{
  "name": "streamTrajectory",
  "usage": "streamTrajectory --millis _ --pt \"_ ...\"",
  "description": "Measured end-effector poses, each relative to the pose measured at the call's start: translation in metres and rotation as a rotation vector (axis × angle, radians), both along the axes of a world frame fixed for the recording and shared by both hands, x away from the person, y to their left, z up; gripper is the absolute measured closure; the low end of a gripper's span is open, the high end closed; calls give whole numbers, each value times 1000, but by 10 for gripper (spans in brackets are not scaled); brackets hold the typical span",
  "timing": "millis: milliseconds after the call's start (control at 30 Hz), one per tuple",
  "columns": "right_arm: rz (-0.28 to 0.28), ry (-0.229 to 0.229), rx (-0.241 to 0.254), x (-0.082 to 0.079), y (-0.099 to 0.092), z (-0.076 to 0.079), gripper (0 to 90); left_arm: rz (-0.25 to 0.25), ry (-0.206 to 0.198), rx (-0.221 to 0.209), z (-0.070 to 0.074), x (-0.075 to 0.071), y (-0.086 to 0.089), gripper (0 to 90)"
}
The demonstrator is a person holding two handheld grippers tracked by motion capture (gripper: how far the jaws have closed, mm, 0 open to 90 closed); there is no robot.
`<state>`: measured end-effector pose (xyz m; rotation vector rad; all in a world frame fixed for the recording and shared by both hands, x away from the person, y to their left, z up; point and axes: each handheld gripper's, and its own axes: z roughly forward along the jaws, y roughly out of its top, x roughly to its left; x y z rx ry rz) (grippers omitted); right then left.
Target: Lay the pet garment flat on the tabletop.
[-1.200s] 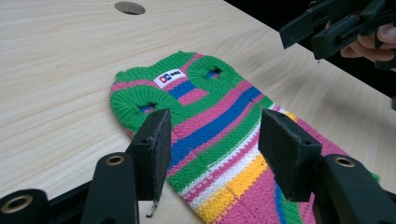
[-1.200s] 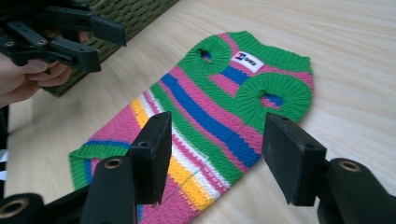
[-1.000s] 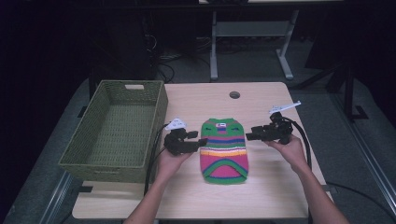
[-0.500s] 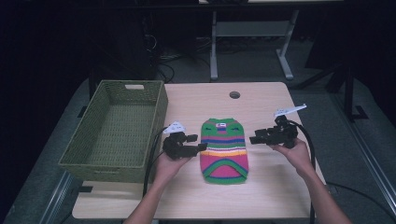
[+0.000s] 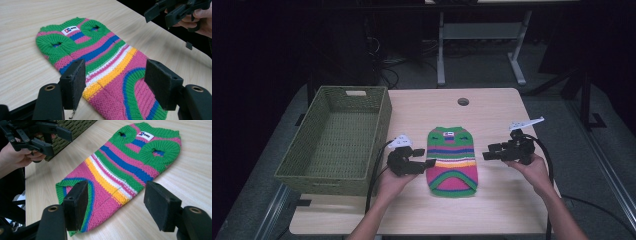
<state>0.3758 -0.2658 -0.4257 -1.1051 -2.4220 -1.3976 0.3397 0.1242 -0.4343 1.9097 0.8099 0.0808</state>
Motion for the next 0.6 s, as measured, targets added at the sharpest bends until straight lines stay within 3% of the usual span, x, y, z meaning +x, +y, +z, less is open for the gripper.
streamTrajectory --millis 600 --pt "0 13 2 -16 -11 -7 313 -16 7 16 -3 -17 1 279"
